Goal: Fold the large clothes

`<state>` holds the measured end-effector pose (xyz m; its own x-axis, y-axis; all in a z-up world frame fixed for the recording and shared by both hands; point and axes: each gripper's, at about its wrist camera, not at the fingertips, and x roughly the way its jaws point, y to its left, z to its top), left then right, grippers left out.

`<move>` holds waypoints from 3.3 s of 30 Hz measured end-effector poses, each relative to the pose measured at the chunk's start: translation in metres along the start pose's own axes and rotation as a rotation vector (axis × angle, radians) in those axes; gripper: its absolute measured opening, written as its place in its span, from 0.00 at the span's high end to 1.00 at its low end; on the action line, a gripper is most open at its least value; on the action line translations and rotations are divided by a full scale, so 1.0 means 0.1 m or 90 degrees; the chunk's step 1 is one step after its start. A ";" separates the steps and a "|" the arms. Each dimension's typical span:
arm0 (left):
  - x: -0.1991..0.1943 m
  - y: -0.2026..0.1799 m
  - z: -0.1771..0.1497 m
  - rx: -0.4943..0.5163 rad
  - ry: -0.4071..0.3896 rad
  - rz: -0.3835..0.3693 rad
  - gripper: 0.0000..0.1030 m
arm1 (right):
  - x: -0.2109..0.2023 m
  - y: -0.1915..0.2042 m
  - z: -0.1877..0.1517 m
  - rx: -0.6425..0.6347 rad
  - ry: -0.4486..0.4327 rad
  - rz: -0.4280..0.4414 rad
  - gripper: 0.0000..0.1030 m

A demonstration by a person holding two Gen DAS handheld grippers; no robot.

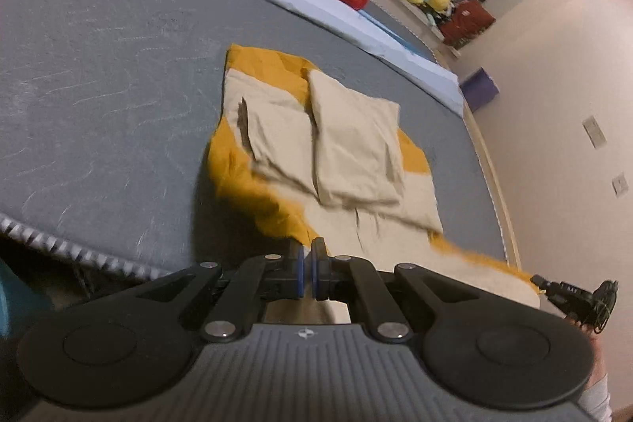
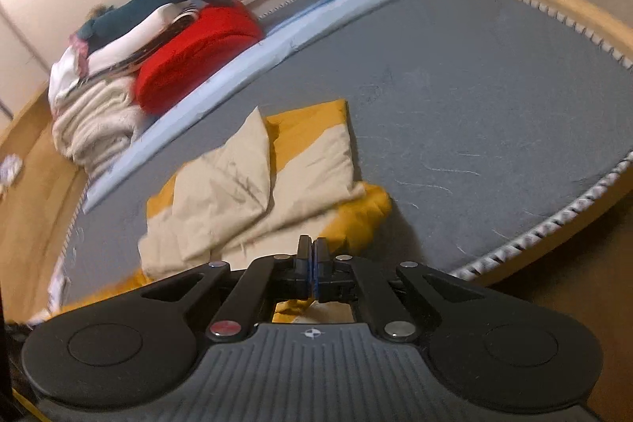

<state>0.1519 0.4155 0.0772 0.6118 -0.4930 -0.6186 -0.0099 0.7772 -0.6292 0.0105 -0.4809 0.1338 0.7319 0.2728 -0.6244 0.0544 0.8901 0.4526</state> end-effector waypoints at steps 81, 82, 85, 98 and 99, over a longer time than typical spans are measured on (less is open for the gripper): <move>2.93 0.37 1.81 0.052 -0.030 0.209 0.97 | 3.56 0.07 1.15 -0.094 0.046 -0.200 0.93; 2.86 0.36 1.81 0.051 -0.051 0.204 0.98 | 3.51 0.08 1.21 -0.088 0.033 -0.189 1.00; 2.63 0.30 1.80 0.052 -0.133 0.189 0.99 | 3.33 0.19 1.30 -0.072 -0.067 -0.147 1.00; 2.46 -0.14 1.35 0.233 -0.027 0.158 0.83 | 2.96 0.41 1.05 -0.194 -0.096 -0.175 0.94; 2.54 -0.14 1.27 0.253 0.017 0.138 0.82 | 2.95 0.39 0.97 -0.210 -0.071 -0.152 0.94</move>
<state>0.4077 0.3288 -0.0112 0.6078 -0.3080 -0.7319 0.1715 0.9509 -0.2577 0.2943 -0.4013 0.0293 0.7950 0.0198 -0.6062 0.0245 0.9976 0.0648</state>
